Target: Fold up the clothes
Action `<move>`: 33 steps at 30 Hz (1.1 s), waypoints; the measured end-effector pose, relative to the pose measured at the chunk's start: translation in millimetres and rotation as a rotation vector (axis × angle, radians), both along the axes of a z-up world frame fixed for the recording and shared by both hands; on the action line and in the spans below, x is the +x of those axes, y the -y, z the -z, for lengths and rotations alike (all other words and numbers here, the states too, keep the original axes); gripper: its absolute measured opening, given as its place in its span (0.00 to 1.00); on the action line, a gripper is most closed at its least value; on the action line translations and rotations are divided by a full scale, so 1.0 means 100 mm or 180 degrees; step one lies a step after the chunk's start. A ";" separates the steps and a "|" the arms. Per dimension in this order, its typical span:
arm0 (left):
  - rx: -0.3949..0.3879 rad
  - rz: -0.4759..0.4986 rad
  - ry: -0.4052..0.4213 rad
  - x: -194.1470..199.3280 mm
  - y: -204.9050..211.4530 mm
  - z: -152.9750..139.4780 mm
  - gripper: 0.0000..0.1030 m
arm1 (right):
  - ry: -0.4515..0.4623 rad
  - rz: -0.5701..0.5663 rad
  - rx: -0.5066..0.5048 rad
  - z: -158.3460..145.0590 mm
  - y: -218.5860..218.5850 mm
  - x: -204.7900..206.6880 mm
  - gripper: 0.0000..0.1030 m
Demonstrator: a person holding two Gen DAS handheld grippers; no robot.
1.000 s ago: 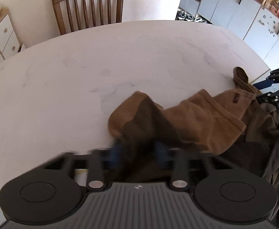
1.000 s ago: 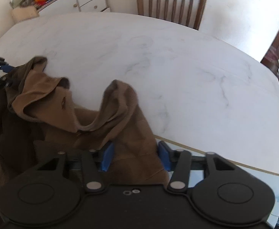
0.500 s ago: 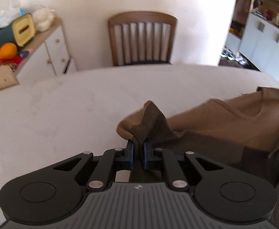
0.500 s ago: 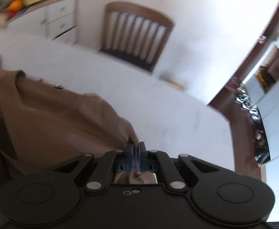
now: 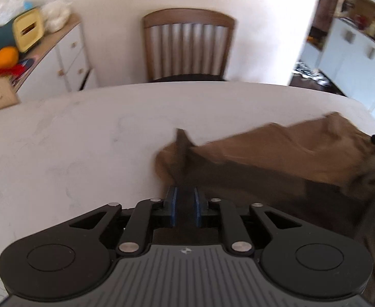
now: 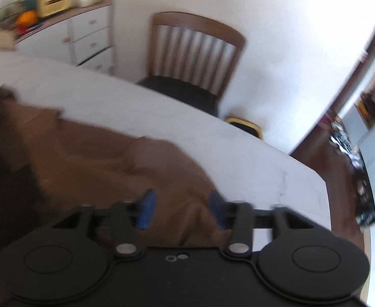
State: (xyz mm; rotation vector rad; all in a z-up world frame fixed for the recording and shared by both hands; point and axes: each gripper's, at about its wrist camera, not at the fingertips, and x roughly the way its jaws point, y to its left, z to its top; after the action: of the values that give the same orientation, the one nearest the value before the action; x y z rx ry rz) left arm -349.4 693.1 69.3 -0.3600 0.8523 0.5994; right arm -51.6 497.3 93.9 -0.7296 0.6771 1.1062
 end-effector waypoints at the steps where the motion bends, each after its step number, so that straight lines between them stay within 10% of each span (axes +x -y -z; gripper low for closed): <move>1: -0.0029 0.0058 0.0007 0.01 0.07 -0.03 0.32 | -0.0012 -0.0089 0.0032 -0.04 0.07 -0.08 1.00; 5: -0.0031 0.0125 0.0182 0.01 0.30 -0.14 0.81 | -0.0167 -0.0517 0.0062 -0.08 0.20 -0.45 1.00; 12: -0.0550 0.0131 0.0098 0.16 0.31 0.13 0.81 | -0.0201 -0.1359 -0.0130 0.24 0.23 -1.31 1.00; 17: -0.0817 0.0001 0.0165 0.23 0.33 0.29 0.81 | -0.0199 -0.1301 -0.0212 0.35 0.24 -1.45 1.00; 18: -0.0844 0.0007 0.0189 0.25 0.35 0.29 0.78 | -0.0212 -0.1294 -0.0216 0.36 0.25 -1.45 1.00; 21: -0.0931 0.0081 0.0302 0.28 0.43 0.19 0.16 | -0.0233 -0.1225 -0.0217 0.37 0.26 -1.43 1.00; 22: -0.0960 0.0106 0.0340 0.29 0.46 0.16 0.11 | -0.0273 -0.1197 -0.0146 0.33 0.28 -1.42 1.00; 33: -0.1264 0.0383 0.0711 0.42 0.73 -0.12 0.10 | -0.0570 -0.0974 0.0816 0.04 0.11 -1.79 1.00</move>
State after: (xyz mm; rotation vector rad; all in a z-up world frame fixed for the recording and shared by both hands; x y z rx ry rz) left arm -307.6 619.7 81.6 -0.7173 0.7686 0.2681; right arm -230.4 486.7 90.2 -0.5272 0.5706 1.5221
